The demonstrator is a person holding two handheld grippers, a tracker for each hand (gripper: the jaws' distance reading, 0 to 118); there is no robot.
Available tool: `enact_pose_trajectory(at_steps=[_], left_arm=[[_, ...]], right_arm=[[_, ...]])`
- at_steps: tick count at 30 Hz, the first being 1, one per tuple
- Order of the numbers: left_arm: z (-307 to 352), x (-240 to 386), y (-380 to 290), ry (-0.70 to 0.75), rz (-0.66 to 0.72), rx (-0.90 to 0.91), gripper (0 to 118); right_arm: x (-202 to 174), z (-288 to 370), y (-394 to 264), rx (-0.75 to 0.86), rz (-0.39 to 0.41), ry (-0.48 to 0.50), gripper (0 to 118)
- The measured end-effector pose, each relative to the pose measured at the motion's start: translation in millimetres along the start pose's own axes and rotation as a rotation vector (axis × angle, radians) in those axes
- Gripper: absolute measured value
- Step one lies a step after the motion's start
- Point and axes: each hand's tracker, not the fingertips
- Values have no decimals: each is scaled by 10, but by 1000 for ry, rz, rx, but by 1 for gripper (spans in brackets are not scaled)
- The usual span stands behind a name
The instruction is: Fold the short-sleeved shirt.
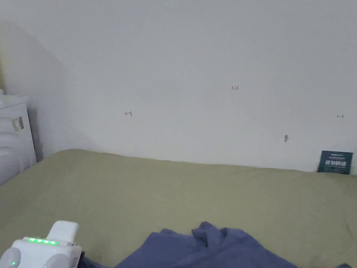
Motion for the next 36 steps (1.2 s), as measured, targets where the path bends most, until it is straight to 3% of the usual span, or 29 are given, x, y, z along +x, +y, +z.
enact_pose_trajectory(at_steps=[5, 12, 20, 21, 22, 23, 24, 25, 26, 30, 33, 35, 36], left_arm=[[221, -107, -605, -29, 41, -39, 7], [582, -317, -1142, -53, 91, -84, 7], [604, -322, -1514, -80, 114, -151, 7], [581, -329, -1525, -90, 128, -159, 7], [564, -335, -1535, -97, 141, -162, 7], [559, -351, -1544, -112, 147, -161, 13], [586, -329, -1563, -118, 149, -157, 48], [597, -335, -1561, -116, 150, -152, 90], [623, -338, -1557, -109, 156, -142, 118], [1094, -103, -1407, -130, 176, 1, 118], [1675, 125, -1168, -167, 167, 154, 117], [2035, 326, -1080, -178, 131, 270, 116], [1974, 282, -1080, -161, 120, 329, 113]], right_arm=[[271, 234, -790, -60, -117, 4, 3], [501, 632, -1395, -78, -148, 26, 3], [457, 695, -1602, -72, -162, 12, 3], [436, 710, -1608, -72, -163, 9, 11], [412, 727, -1617, -77, -162, 0, 28], [411, 732, -1621, -80, -161, -4, 60], [408, 737, -1623, -91, -160, -9, 104], [399, 754, -1628, -92, -164, -11, 118], [428, 826, -1621, -47, -175, -10, 117], [231, 1045, -1486, 59, -132, -18, 116], [-150, 1308, -1362, 178, -32, -18, 115], [-450, 1561, -1339, 300, 47, 0, 108], [-615, 1698, -1335, 360, 77, -17, 98]])
